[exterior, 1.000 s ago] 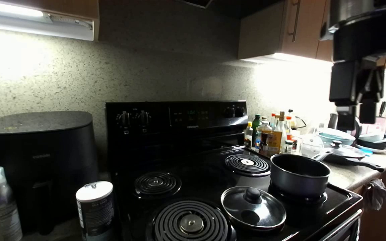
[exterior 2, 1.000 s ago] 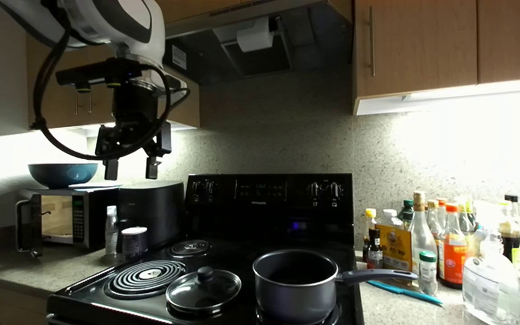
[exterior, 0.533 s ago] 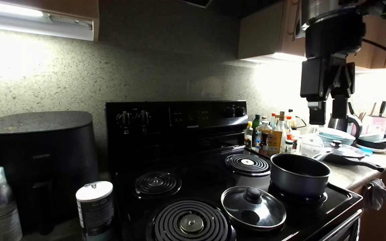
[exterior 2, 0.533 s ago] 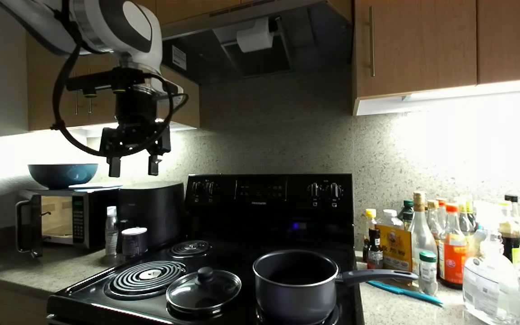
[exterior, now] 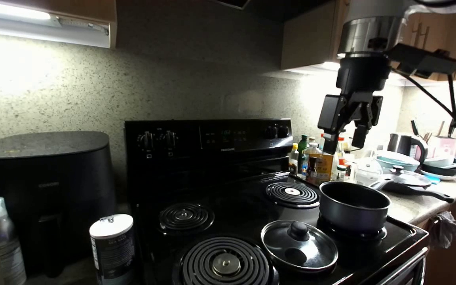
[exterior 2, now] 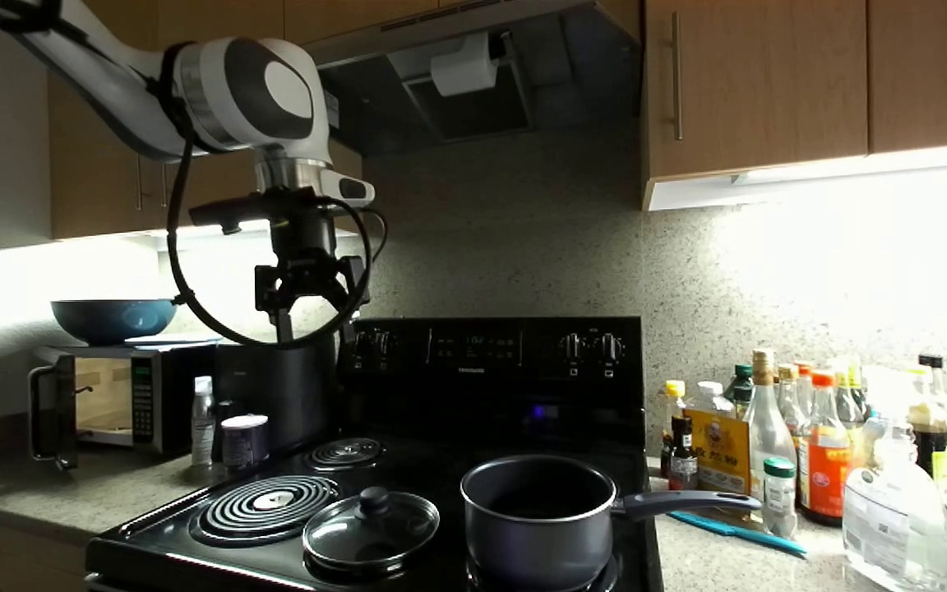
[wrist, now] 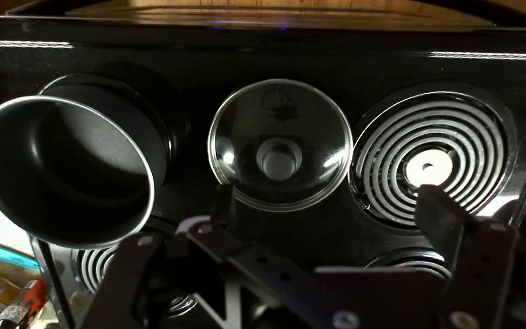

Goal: Pick up the lid from the stove and put it on the pot

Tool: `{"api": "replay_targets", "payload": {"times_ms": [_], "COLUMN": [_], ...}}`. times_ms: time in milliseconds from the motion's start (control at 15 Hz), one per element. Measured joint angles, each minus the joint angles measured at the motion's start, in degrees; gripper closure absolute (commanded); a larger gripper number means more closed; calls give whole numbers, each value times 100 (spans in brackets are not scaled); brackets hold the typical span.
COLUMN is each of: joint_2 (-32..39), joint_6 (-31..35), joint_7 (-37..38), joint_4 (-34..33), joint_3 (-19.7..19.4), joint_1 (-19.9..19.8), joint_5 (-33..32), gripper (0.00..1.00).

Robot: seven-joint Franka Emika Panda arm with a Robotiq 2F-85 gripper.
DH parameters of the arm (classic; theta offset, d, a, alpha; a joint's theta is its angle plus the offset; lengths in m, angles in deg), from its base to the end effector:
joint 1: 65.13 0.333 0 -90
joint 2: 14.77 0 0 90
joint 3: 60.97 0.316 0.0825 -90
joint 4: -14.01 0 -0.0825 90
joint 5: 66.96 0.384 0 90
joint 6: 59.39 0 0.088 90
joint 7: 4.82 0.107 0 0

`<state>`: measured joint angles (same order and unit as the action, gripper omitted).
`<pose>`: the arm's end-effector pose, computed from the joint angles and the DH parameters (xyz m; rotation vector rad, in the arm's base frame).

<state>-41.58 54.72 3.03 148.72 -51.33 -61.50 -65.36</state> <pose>0.4091 0.1045 0.5128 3.1042 0.1096 0.1711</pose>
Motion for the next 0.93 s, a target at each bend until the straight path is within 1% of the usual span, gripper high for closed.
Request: {"api": "replay_targets", "payload": {"times_ms": [133, 333, 467, 800, 933], "joint_2": [239, 621, 749, 818, 1027], "joint_6": [113, 93, 92, 89, 116], "joint_7": [0, 0, 0, 0, 0], "joint_4": [15, 1, -43, -71, -108], "joint_3": [-133, -271, -288, -289, -312], "joint_1": [-20, -30, -30, -29, -37], "joint_5": [0, 0, 0, 0, 0], "gripper": [0, 0, 0, 0, 0]}}
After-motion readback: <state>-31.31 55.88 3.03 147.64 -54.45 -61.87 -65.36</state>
